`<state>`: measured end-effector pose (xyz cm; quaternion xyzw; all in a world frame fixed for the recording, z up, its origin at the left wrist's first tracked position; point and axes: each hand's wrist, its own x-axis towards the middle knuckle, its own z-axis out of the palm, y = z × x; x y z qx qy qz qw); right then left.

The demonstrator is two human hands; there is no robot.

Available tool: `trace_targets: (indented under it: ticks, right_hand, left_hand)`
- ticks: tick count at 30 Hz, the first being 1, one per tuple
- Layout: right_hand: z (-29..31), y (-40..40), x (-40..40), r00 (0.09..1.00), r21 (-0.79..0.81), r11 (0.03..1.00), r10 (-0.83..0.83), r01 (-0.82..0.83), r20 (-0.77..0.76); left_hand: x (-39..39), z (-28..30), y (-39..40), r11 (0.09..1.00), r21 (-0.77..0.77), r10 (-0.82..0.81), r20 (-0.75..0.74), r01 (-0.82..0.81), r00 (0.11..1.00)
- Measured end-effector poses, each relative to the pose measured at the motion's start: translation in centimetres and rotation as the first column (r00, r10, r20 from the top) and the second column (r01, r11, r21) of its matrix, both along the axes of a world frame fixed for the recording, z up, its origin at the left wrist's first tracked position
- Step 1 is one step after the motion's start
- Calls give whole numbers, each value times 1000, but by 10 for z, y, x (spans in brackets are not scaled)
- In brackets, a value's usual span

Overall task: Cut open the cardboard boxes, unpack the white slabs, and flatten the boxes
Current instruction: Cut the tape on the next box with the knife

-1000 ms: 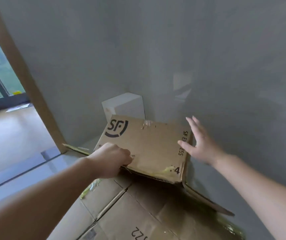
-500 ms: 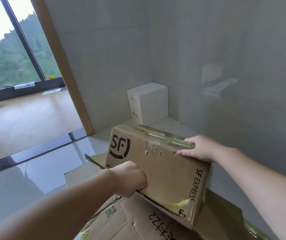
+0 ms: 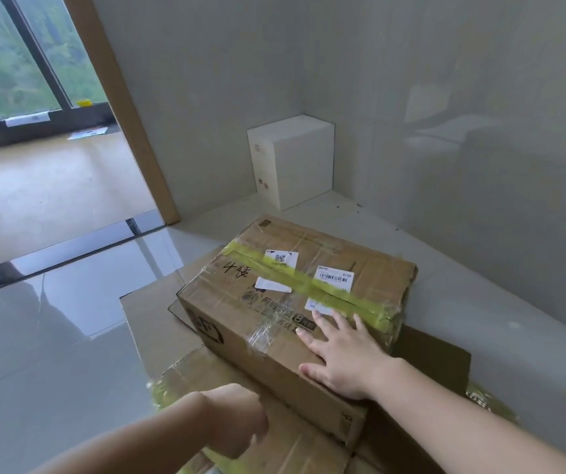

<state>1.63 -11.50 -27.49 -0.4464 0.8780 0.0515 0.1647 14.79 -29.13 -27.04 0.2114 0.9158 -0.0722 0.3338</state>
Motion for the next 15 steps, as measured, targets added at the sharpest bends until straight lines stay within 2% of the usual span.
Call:
trace_targets:
  ticks: [3,6,8,10,11,15]
  right_hand:
    - [5,4,-5,999,-85,996,-7,4,-41]
    - [4,14,-6,988,-202,968,-152,145,-18]
    - [4,19,-7,963,-206,946,-264,250,-46]
    - [7,25,-11,955,-170,960,-250,222,-158]
    - [9,29,-13,962,-169,965,-229,203,-149]
    - [19,50,-21,974,-266,937,-211,225,81]
  left_hand:
    - [-13,20,-4,977,214,70,-248,-16,966]
    - [-41,28,-2,934,337,276,-473,-118,836]
    - [-62,28,7,896,399,401,-532,-198,746]
    - [-81,23,18,894,409,412,-585,-185,699]
    - [-90,21,25,889,424,417,-592,-174,689]
    - [-125,14,58,848,497,466,-532,-185,707]
